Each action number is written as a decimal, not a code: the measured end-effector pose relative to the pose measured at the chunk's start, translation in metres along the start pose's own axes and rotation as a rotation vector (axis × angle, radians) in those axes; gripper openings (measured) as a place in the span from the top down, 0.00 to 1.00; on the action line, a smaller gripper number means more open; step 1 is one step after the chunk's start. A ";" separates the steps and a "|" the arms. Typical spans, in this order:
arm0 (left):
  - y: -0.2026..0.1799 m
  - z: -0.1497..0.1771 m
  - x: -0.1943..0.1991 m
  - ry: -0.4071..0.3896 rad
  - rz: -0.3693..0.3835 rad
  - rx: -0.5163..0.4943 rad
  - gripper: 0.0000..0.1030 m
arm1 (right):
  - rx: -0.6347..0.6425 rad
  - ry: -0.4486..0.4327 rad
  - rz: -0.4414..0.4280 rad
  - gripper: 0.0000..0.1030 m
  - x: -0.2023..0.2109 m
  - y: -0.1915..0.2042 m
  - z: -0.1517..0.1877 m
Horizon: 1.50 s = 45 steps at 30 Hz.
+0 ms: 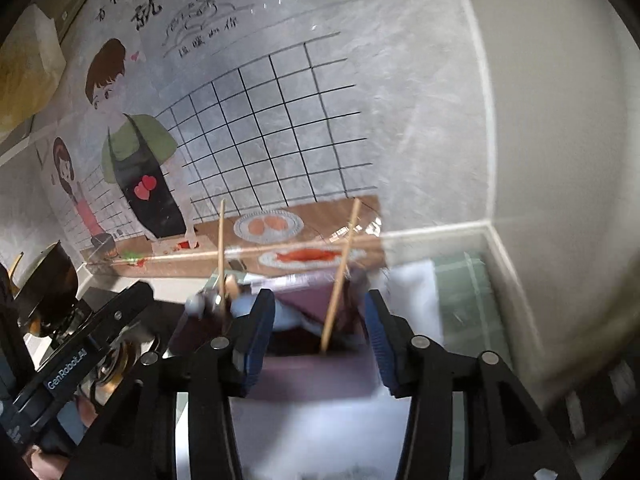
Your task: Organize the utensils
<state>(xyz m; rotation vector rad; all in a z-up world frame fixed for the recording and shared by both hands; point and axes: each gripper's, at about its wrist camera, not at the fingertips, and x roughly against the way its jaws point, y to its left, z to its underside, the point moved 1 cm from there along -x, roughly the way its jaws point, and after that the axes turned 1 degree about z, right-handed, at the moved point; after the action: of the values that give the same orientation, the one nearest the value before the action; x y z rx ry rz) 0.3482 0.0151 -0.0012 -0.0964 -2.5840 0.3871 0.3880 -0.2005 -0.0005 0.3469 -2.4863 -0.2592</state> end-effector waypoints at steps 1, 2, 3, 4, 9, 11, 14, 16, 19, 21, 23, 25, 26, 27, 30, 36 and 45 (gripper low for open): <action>-0.002 0.005 0.011 0.011 -0.003 -0.012 0.42 | -0.004 0.003 0.001 0.45 0.012 0.001 0.004; -0.005 0.011 0.024 0.020 -0.011 -0.035 0.37 | -0.005 0.005 0.003 0.39 0.025 0.003 0.010; -0.008 0.019 0.039 0.022 -0.022 -0.068 0.32 | -0.003 0.009 0.007 0.36 0.040 0.005 0.016; -0.011 0.025 0.049 0.022 -0.030 -0.095 0.29 | -0.002 0.012 0.007 0.35 0.049 0.006 0.021; -0.021 0.060 0.102 0.037 -0.081 -0.218 0.14 | 0.087 0.045 0.024 0.26 0.101 0.020 0.063; -0.022 0.072 0.121 0.029 -0.086 -0.224 0.11 | 0.136 0.054 0.065 0.25 0.116 0.025 0.078; -0.023 0.085 0.142 0.020 -0.107 -0.224 0.06 | 0.175 0.078 0.103 0.25 0.134 0.031 0.100; -0.026 0.094 0.155 0.018 -0.113 -0.231 0.05 | 0.174 0.090 0.108 0.25 0.145 0.031 0.110; -0.030 0.103 0.168 0.007 -0.121 -0.233 0.05 | 0.168 0.070 0.119 0.24 0.163 0.033 0.122; -0.033 0.108 0.178 0.002 -0.126 -0.219 0.05 | 0.182 0.044 0.141 0.22 0.174 0.037 0.127; -0.035 0.112 0.185 0.001 -0.125 -0.209 0.04 | 0.186 0.006 0.158 0.19 0.186 0.039 0.132; -0.035 0.115 0.191 0.005 -0.126 -0.201 0.04 | 0.174 -0.020 0.152 0.17 0.195 0.040 0.136; -0.034 0.116 0.193 0.009 -0.126 -0.197 0.04 | 0.170 -0.026 0.145 0.14 0.199 0.040 0.139; -0.034 0.118 0.194 0.012 -0.128 -0.194 0.04 | 0.171 -0.025 0.139 0.14 0.201 0.040 0.141; -0.033 0.122 0.197 0.027 -0.138 -0.191 0.04 | 0.178 -0.023 0.138 0.14 0.201 0.041 0.143; -0.035 0.125 0.200 0.031 -0.138 -0.183 0.04 | 0.190 -0.034 0.155 0.14 0.206 0.039 0.145; -0.040 0.125 0.203 0.034 -0.133 -0.200 0.04 | 0.186 -0.039 0.162 0.14 0.209 0.036 0.147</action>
<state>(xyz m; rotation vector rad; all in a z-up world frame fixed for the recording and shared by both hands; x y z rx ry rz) 0.1106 -0.0261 0.0064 -0.0018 -2.5717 0.0768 0.1304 -0.2156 0.0062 0.2156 -2.5665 0.0316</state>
